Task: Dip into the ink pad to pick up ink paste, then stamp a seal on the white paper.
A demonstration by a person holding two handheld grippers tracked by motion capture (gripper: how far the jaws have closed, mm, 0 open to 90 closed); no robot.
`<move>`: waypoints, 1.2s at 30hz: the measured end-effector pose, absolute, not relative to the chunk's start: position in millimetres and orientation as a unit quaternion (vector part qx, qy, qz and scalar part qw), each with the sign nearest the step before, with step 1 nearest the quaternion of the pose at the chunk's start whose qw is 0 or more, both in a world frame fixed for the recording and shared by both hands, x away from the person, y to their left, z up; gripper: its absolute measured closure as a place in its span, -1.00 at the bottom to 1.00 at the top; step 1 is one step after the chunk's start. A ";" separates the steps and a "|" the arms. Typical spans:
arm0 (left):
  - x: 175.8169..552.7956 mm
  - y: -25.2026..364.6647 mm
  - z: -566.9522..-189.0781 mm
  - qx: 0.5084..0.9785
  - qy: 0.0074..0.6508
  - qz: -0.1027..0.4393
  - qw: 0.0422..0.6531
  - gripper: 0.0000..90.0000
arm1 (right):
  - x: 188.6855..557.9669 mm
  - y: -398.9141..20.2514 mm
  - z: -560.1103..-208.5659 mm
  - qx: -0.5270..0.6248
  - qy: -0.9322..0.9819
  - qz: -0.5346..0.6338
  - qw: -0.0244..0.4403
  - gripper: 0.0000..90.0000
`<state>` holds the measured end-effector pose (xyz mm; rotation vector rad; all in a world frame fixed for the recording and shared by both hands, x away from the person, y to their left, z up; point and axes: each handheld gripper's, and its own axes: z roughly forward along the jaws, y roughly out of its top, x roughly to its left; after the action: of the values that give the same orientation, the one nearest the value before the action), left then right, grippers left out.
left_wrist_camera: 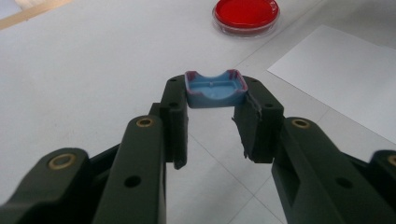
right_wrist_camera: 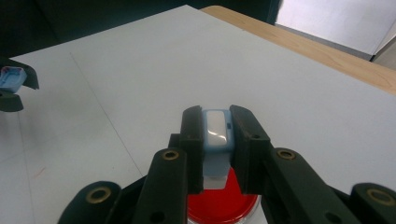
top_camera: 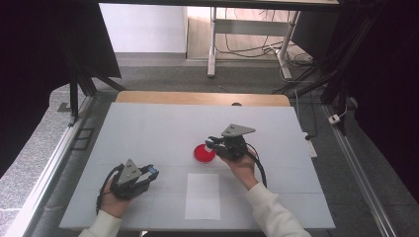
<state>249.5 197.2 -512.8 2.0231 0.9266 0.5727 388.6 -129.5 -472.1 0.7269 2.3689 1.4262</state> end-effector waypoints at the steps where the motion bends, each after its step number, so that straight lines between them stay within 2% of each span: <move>1: 250.1 196.6 -512.9 0.805 0.366 0.227 0.409 0.45 | 387.8 -130.1 -471.4 0.252 0.818 0.497 0.141 0.68; 17: 250.2 195.3 -513.3 0.806 0.365 0.228 0.407 0.45 | 370.1 -137.6 -455.0 0.236 0.816 0.509 0.138 0.68; 36: 249.2 196.1 -513.0 0.804 0.366 0.232 0.406 0.45 | 358.6 -146.8 -454.9 0.234 0.819 0.508 0.131 0.68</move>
<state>249.2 196.1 -513.0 2.0287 0.9241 0.5857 358.6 -146.8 -454.9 0.6788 2.3785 1.4740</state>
